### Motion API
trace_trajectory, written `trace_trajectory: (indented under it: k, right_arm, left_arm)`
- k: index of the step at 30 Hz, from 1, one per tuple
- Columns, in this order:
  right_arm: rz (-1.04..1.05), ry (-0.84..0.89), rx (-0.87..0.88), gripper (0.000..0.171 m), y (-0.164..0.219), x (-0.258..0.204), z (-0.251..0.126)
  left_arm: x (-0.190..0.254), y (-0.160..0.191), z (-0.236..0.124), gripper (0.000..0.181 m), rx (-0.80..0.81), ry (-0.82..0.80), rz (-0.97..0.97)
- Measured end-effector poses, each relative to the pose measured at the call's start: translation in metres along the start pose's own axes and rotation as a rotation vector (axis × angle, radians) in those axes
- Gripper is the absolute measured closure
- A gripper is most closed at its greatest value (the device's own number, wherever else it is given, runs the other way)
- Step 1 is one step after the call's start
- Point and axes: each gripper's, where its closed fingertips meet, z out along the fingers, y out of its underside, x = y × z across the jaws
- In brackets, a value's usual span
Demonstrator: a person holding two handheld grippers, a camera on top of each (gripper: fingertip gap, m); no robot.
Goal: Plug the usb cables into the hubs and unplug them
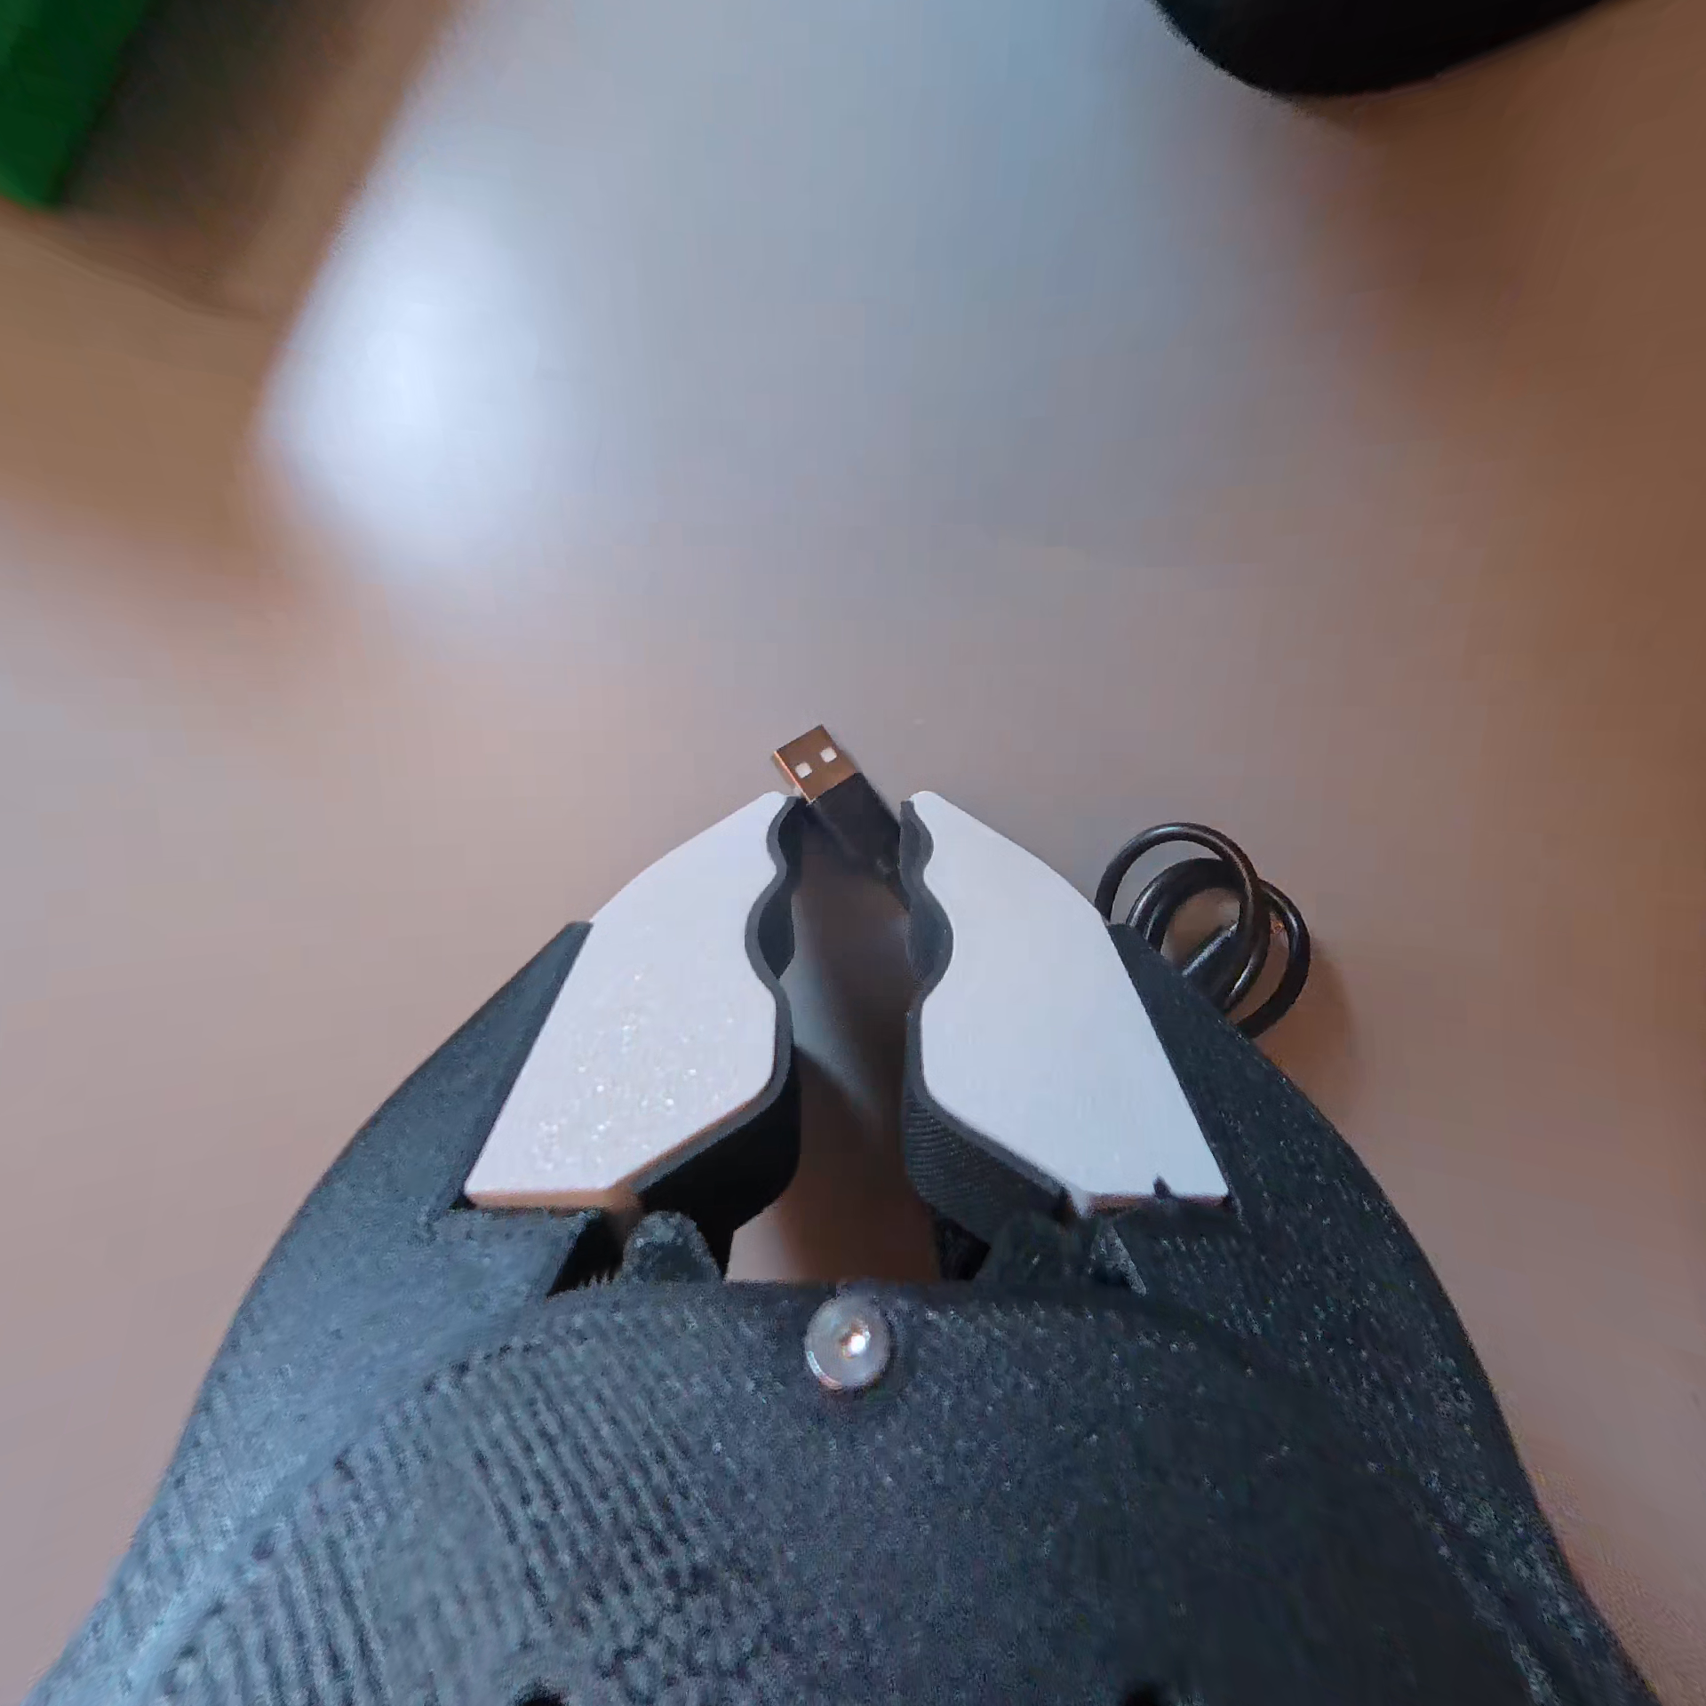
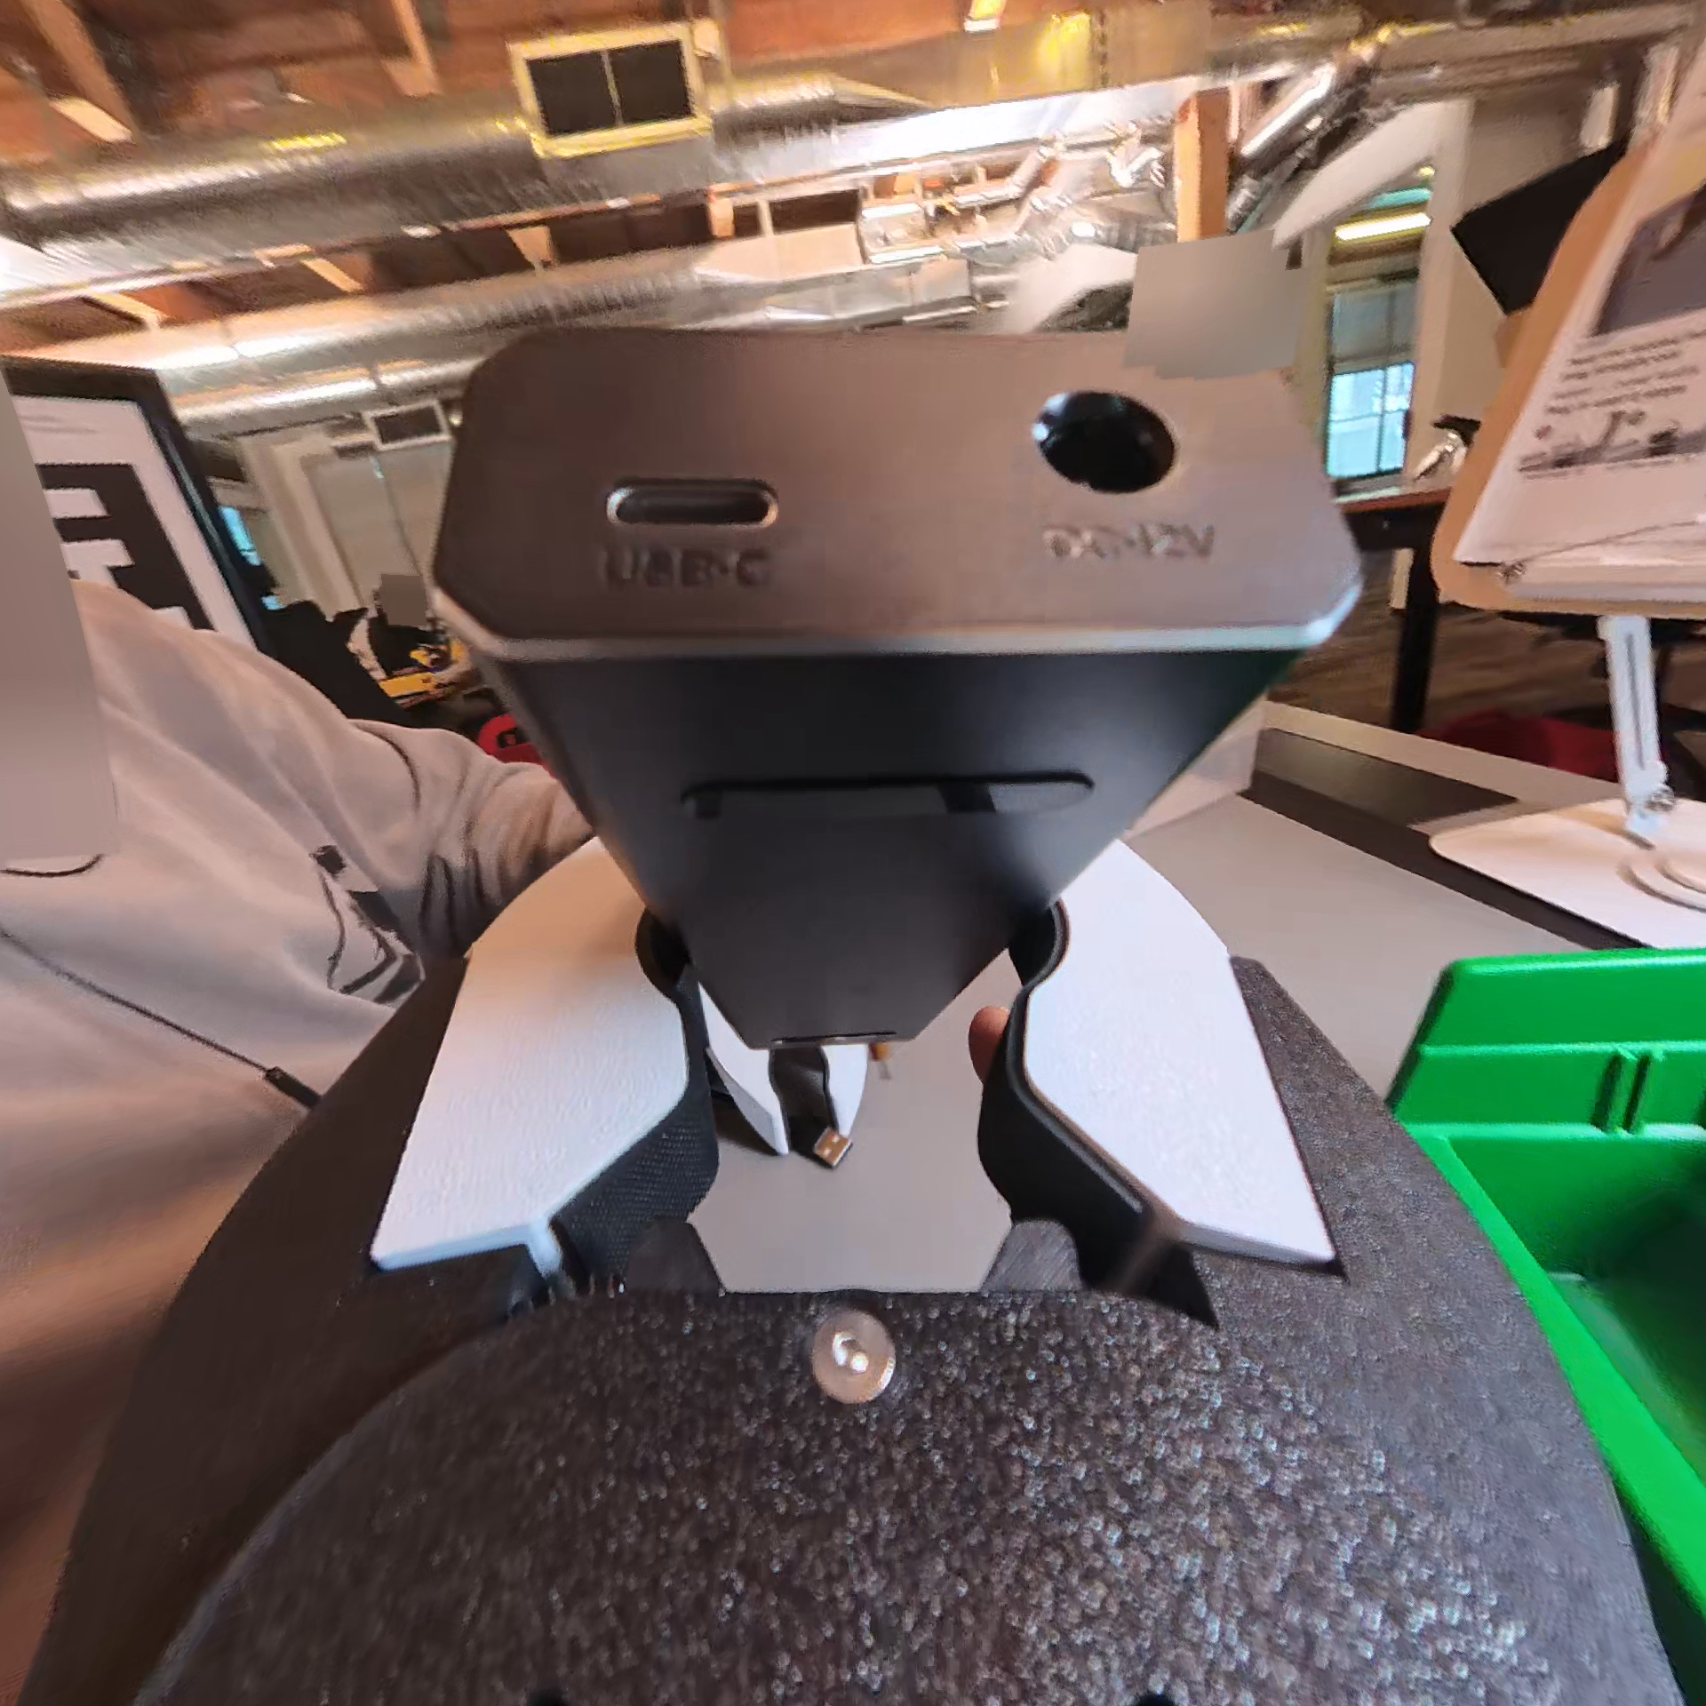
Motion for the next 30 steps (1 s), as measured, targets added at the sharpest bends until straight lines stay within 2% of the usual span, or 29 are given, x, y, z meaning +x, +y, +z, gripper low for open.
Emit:
trace_trajectory:
  k: [1,4,7,14,17,22,24,27,30]
  right_arm:
    - [-0.008,-0.011,0.005,0.101,0.0,-0.002,0.0]
    - [-0.016,-0.033,-0.024,0.101,0.006,-0.004,0.001]
    - [-0.015,-0.056,-0.051,0.101,0.014,-0.007,0.005]
    - [-0.04,-0.042,-0.161,0.101,0.037,-0.007,0.014]
    - [-0.076,-0.031,-0.221,0.101,0.049,-0.01,0.02]
    - [-0.11,-0.051,-0.261,0.101,0.056,-0.02,0.028]
    - [-0.12,-0.041,-0.272,0.101,0.058,-0.019,0.029]
    - [-0.14,0.024,-0.296,0.101,0.06,-0.007,0.026]
    - [-0.165,0.144,-0.308,0.101,0.056,0.015,0.017]
  left_arm:
    - [0.007,0.0,0.0,0.161,0.008,0.046,0.042]
    - [0.028,0.002,-0.006,0.162,0.042,0.175,0.172]
    - [0.04,-0.011,-0.023,0.164,0.167,0.27,0.205]
    - [0.055,-0.052,-0.107,0.167,0.712,0.52,0.139]
    - [0.058,-0.058,-0.128,0.167,0.837,0.598,0.12]
    - [0.058,-0.061,-0.124,0.167,0.825,0.569,0.123]
    - [0.056,-0.058,-0.112,0.167,0.754,0.522,0.122]
    - [0.042,-0.046,-0.075,0.166,0.557,0.341,0.138]
    - [0.032,-0.051,-0.053,0.166,0.478,0.23,0.106]
